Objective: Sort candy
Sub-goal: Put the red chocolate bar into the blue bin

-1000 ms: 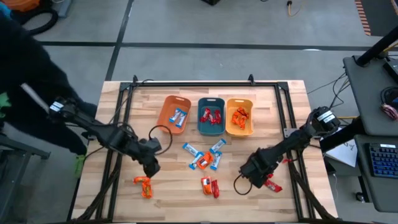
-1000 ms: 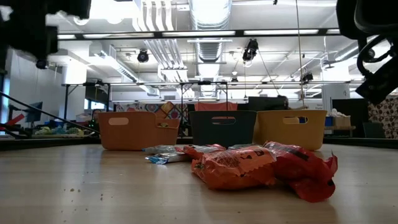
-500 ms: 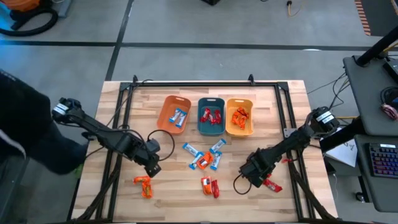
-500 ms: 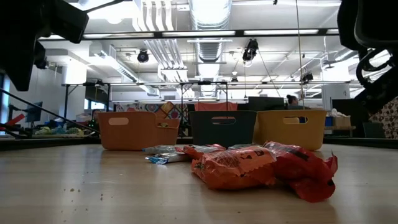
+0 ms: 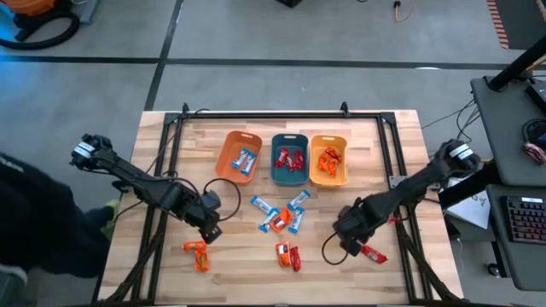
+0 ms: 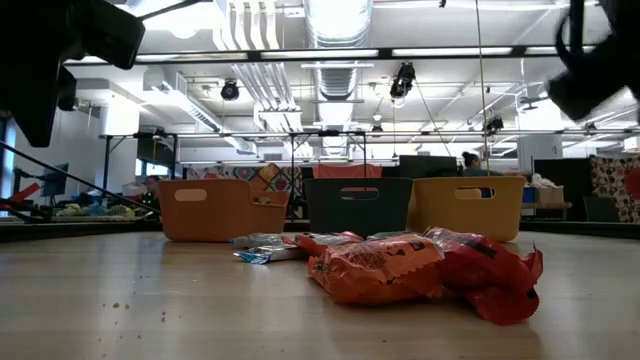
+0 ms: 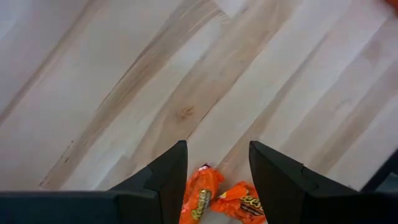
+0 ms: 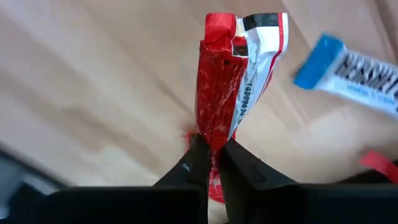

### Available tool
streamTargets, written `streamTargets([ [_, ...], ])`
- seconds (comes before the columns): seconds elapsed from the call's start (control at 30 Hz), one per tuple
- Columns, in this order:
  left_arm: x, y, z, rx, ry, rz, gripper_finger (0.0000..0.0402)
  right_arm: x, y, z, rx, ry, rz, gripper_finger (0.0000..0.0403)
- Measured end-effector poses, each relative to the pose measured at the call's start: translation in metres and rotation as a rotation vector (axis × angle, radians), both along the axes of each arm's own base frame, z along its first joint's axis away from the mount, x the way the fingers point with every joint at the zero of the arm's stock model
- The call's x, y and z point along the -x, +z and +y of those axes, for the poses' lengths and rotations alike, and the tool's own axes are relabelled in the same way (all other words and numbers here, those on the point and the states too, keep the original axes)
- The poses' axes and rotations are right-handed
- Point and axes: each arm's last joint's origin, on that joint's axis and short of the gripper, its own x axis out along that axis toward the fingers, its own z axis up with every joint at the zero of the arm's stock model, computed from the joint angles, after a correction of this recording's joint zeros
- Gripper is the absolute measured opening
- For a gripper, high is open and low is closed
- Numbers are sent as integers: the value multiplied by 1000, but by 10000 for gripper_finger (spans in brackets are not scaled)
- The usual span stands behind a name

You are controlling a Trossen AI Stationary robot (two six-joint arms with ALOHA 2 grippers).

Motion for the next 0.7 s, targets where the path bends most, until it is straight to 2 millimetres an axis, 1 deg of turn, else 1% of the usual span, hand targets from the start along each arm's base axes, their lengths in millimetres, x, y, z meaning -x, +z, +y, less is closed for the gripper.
streamTargets([
  [0.1,-1,0,0,1,-5,-14,155,-8,29,-6,3,-22,-146,14],
  [0.2,-2,0,-1,3,-6,-18,155,-18,61,-18,35,-51,-321,14],
  [0.33,-2,1,-1,-2,-24,-21,155,-34,105,-40,95,-87,-524,14],
  [0.47,-2,1,-1,-3,-27,-23,155,-49,147,-62,166,-71,-698,13],
  [0.53,-2,1,-1,-3,-27,-23,155,-55,164,-74,201,-59,-768,13],
  [0.6,-2,1,-1,-3,-27,-22,155,-61,177,-86,243,-49,-819,13],
  [0.7,-2,1,-1,-3,-27,-23,155,-71,190,-105,309,-48,-898,13],
])
